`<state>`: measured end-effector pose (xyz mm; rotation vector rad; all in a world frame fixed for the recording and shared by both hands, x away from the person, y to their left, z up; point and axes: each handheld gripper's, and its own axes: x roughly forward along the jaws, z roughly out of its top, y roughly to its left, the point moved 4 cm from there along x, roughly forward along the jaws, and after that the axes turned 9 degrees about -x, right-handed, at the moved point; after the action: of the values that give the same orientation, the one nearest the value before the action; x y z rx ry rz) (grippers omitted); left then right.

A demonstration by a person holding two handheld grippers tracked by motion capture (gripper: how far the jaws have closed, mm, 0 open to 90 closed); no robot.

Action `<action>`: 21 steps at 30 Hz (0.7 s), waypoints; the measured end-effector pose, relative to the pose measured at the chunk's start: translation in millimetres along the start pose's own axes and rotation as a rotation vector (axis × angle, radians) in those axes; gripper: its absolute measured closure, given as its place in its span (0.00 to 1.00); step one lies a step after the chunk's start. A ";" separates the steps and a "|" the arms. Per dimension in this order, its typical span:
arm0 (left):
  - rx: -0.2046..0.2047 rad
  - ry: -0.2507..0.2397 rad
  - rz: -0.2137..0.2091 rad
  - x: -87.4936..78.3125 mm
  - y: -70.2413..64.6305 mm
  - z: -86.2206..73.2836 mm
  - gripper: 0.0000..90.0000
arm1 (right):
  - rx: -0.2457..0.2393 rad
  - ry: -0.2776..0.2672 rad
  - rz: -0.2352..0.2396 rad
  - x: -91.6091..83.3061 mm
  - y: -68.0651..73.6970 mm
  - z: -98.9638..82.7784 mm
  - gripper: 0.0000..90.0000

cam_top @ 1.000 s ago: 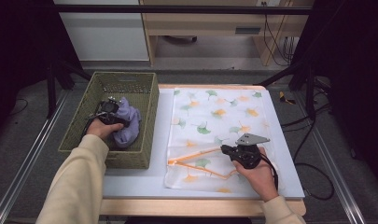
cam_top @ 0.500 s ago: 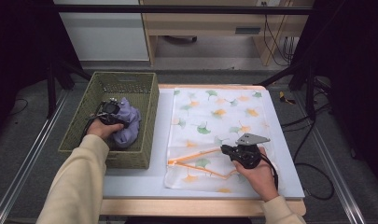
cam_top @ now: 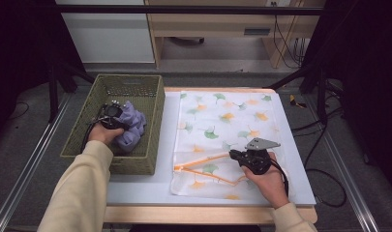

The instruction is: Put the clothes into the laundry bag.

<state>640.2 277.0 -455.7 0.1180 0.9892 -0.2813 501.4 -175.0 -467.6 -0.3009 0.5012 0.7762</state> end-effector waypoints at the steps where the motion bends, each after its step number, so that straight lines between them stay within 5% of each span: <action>1: 0.002 -0.020 0.005 -4.7 -0.1 1.4 0.80 | 0.001 0.001 -0.001 0.1 -0.3 -0.1 0.95; 21: 0.008 -0.211 0.002 -56.5 -3.8 10.7 0.82 | -0.013 0.006 -0.001 1.3 0.2 0.3 0.98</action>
<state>618.5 281.1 -402.4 0.0948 0.7785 -0.2897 502.2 -174.0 -468.1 -0.3152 0.5020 0.7779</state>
